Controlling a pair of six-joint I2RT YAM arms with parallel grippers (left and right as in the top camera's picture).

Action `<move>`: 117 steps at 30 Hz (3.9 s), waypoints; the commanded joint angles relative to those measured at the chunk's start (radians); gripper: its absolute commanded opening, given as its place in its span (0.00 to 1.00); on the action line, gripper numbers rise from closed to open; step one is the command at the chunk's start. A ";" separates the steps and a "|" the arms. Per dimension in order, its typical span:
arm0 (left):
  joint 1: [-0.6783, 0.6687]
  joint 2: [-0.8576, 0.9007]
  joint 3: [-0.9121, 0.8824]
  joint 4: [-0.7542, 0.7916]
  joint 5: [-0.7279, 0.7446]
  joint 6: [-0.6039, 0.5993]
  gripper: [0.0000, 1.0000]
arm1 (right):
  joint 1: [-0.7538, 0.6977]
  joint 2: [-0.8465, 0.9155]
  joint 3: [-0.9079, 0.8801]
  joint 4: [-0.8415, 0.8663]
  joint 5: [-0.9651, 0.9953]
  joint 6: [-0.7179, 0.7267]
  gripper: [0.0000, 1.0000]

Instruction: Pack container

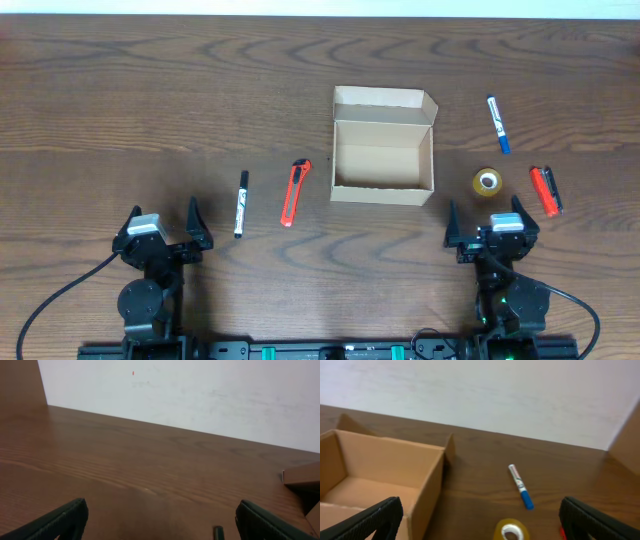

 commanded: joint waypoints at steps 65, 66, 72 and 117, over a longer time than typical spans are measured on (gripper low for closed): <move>0.004 -0.007 -0.016 -0.048 -0.003 -0.003 0.95 | -0.081 1.597 1.331 -0.868 0.132 0.242 0.99; 0.004 -0.007 -0.016 -0.047 -0.003 -0.003 0.95 | -0.082 1.615 1.331 -0.865 0.111 0.234 0.99; 0.004 -0.007 -0.016 -0.048 -0.003 -0.003 0.95 | -0.081 1.699 1.331 -0.849 -0.042 0.140 0.99; 0.004 -0.007 -0.016 -0.047 -0.003 -0.003 0.95 | -0.153 1.823 1.207 -0.822 -0.134 0.079 0.99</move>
